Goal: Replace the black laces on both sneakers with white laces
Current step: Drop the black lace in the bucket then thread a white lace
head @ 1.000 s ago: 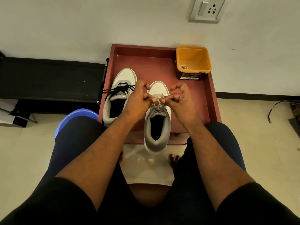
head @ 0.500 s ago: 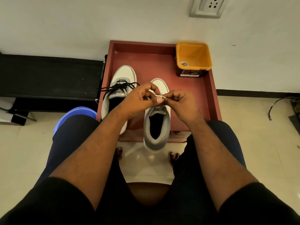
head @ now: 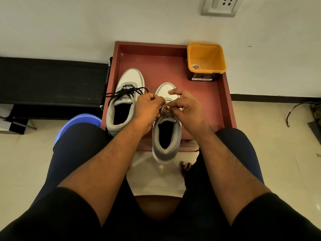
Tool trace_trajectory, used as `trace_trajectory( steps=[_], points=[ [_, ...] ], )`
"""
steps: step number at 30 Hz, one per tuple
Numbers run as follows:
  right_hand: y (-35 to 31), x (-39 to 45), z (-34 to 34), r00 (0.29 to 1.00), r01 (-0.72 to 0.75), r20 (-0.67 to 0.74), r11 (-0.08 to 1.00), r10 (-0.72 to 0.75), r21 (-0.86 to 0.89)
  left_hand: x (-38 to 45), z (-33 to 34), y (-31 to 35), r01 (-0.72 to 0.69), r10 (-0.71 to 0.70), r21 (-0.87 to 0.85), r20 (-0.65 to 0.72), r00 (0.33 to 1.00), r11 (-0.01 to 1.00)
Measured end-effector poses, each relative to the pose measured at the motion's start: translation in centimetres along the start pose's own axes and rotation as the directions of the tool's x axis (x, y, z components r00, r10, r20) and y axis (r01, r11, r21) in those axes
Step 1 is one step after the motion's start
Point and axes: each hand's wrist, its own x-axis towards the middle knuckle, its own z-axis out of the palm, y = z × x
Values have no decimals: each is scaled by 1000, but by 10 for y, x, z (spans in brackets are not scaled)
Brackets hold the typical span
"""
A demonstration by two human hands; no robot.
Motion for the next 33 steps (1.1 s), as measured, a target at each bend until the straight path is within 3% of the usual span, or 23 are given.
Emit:
trace_trajectory(
  steps=[3, 6, 8, 10, 12, 14, 16, 19, 23, 26, 29, 33],
  points=[
    [-1, 1, -1, 980, 197, 80, 956, -184, -216, 2, -6, 1, 48, -48, 36, 8, 999, 998],
    [-5, 1, -1, 984, 179, 95, 849, -151, -497, 5, -10, 5, 78, -78, 33, 14, 997, 996],
    [-10, 2, -2, 992, 115, 113, 810, -60, -576, 6, -12, 6, 65, -68, 64, 46, 997, 996],
    [-10, 2, -4, 988, -41, 113, 883, 105, -468, 4, -12, 7, 17, -30, 95, 134, 991, 995],
    [-12, 5, -7, 936, -329, 127, 944, 330, -27, 0, -11, 5, -52, 38, 53, 229, 973, 997],
    [-11, 8, -10, 866, -498, 173, 783, 469, 373, -1, -9, -2, -142, 128, 34, 267, 955, 989],
    [-11, 10, -11, 822, -555, 208, 662, 531, 503, 0, -8, -12, -229, 209, 48, 260, 943, 972],
    [-12, 9, -12, 781, -590, 224, 573, 583, 569, -1, -8, -21, -348, 312, 155, 214, 926, 925],
    [-13, 8, -11, 780, -600, 214, 605, 588, 524, 1, -14, -25, -566, 483, 505, 299, 823, 652],
    [-16, 7, -13, 784, -599, 211, 621, 584, 506, 2, -14, -26, -620, 500, 510, 367, 784, 596],
    [-17, 5, -16, 762, -612, 146, 629, 631, 479, 8, -21, -27, -587, 502, 506, 309, 808, 632],
    [-8, 1, -18, 668, -701, 117, 568, 735, 430, 7, -33, -27, -351, 317, 322, 154, 936, 879]
  ],
)
